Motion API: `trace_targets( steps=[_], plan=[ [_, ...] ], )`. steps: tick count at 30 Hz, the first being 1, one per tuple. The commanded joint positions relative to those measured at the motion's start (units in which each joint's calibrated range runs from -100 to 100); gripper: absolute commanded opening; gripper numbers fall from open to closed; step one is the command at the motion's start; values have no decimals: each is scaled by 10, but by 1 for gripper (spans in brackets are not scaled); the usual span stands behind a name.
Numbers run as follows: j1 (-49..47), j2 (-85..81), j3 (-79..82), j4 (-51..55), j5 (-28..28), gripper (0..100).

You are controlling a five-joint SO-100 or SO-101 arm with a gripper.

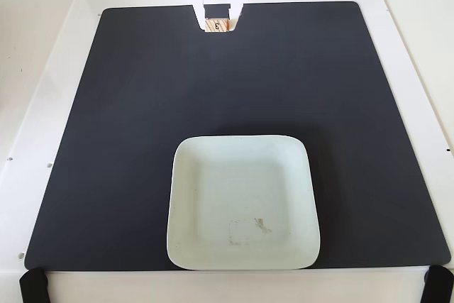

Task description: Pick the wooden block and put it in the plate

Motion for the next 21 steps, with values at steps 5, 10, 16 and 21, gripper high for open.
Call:
trace_targets(
  steps=[5, 10, 16, 21],
  plan=[
    [-25, 335, -284, -165, 3, 2],
    [-42, 520, -477, -171, 3, 2],
    [-60, 621, -578, -174, 3, 2],
    [-67, 653, -596, -176, 3, 2]
  ],
)
